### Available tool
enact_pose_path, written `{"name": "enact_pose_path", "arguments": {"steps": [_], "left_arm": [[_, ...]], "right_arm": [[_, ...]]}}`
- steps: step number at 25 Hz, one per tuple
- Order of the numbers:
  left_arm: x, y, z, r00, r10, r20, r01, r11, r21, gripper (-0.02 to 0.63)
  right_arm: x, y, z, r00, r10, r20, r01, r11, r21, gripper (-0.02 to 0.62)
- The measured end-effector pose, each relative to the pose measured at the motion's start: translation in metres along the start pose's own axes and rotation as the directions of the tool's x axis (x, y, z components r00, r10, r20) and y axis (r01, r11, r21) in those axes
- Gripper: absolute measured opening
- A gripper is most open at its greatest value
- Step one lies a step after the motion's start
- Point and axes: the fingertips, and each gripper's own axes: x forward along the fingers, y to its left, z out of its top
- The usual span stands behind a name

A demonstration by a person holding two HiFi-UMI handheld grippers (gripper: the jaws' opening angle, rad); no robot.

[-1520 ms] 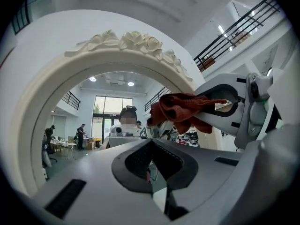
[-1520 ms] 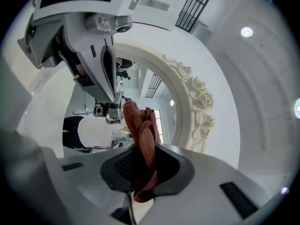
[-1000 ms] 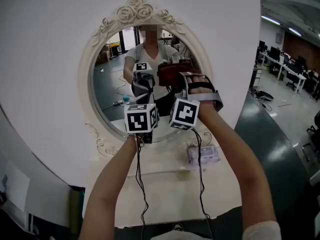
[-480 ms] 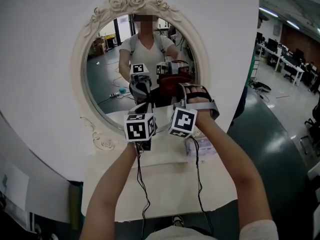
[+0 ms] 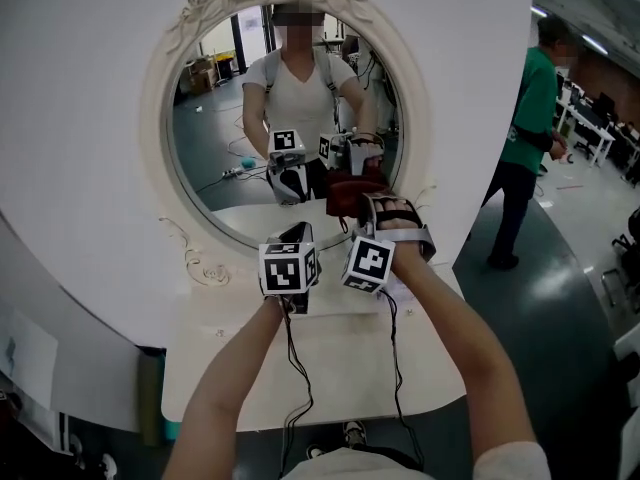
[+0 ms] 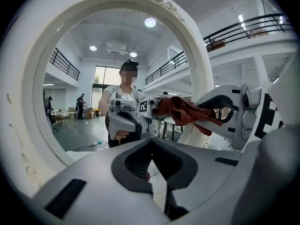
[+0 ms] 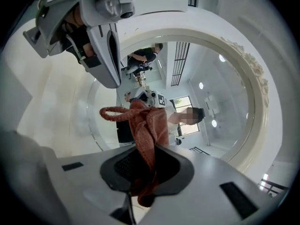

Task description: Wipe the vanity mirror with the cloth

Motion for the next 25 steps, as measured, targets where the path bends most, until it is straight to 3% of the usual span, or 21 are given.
{"name": "enact_pose_path", "arguments": {"steps": [14, 25], "left_arm": [[-0.002, 0.030, -0.098, 0.989, 0.040, -0.145, -0.051, 0.996, -0.075, 0.011], [-0.016, 0.052, -0.129, 0.981, 0.052, -0.185, -0.068, 0.995, -0.079, 0.011]], "right_arm": [[0.012, 0.127, 0.029, 0.972, 0.234, 0.028, -0.236, 0.971, 0.049, 0.064], [0.016, 0.152, 0.041, 0.956, 0.291, 0.026, -0.292, 0.953, 0.080, 0.064]]}}
